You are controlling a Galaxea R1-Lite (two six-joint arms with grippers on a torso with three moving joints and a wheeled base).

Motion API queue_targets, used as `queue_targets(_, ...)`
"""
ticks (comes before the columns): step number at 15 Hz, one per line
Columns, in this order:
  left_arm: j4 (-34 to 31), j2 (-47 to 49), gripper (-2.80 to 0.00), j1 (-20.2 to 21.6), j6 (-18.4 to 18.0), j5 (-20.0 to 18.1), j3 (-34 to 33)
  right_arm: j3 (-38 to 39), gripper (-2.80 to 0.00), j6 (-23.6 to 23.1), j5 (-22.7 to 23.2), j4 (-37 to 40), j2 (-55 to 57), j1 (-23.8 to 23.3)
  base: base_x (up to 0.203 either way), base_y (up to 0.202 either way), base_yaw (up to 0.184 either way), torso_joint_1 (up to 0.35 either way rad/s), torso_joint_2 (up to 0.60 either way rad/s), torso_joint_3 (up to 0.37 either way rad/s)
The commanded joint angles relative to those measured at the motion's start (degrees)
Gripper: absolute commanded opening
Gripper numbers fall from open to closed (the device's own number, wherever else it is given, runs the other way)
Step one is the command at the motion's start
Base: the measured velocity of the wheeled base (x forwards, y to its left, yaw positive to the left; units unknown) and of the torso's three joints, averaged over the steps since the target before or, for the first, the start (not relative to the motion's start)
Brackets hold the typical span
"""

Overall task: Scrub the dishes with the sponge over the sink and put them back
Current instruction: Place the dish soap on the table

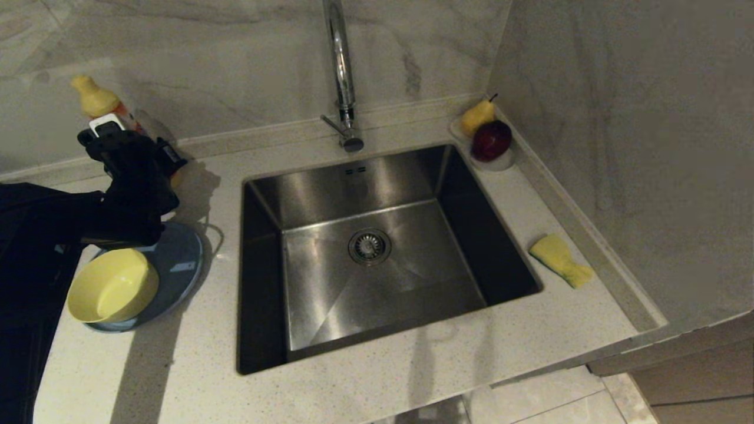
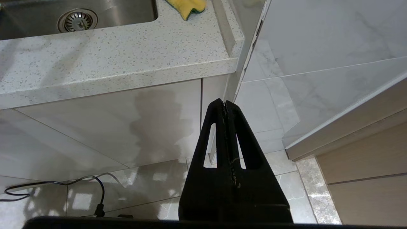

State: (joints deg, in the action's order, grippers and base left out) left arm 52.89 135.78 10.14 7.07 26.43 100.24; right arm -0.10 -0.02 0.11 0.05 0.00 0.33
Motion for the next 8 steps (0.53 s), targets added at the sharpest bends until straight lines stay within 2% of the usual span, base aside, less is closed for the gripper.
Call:
queue_targets(1, 0.5, -0.3, 0.0, 0.0, 0.0, 0.1, 0.2, 0.0, -2.8, -0.1, 0.0, 0.0, -0.1, 0.0, 0.0, 0.0, 0.0, 0.0, 0.0, 0.0)
queue_targets(8, -2.6, -6.5, 0.0, -0.1, 0.5, 0.0, 0.9, 0.0, -2.8, 0.0, 0.0, 0.0, -0.1, 0.0, 0.0, 0.0, 0.0, 0.0, 0.0, 0.0)
